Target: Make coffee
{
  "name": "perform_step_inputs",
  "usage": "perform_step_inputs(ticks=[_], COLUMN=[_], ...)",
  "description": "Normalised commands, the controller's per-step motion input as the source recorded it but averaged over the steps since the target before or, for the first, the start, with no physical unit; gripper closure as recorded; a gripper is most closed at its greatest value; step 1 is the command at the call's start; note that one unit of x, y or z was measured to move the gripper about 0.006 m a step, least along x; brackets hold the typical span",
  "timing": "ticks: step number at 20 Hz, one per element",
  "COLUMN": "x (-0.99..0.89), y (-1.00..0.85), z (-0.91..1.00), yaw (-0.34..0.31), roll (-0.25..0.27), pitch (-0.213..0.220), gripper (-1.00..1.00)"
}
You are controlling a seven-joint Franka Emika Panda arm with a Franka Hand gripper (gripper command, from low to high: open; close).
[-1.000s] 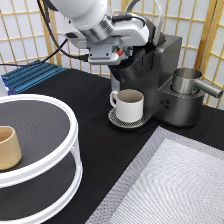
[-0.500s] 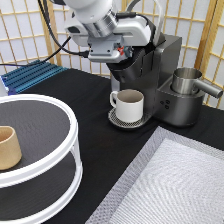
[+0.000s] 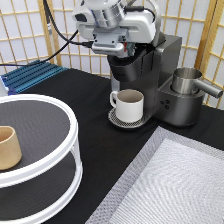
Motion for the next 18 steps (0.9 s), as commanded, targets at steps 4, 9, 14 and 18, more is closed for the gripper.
perform_step_inputs(ticks=[4,9,14,18], x=[-0.11,-0.02,-0.29,-0.53], y=[0.16,0.28,-0.06,-0.73], z=[0.01,0.11,0.20,0.09], yaw=[0.000,0.000,-0.018,-0.028], roll=[-0.142,-0.157,-0.100,0.000], pitch=[0.000,0.000,-0.004,-0.063], gripper=[-1.00,-1.00,-1.00,-1.00])
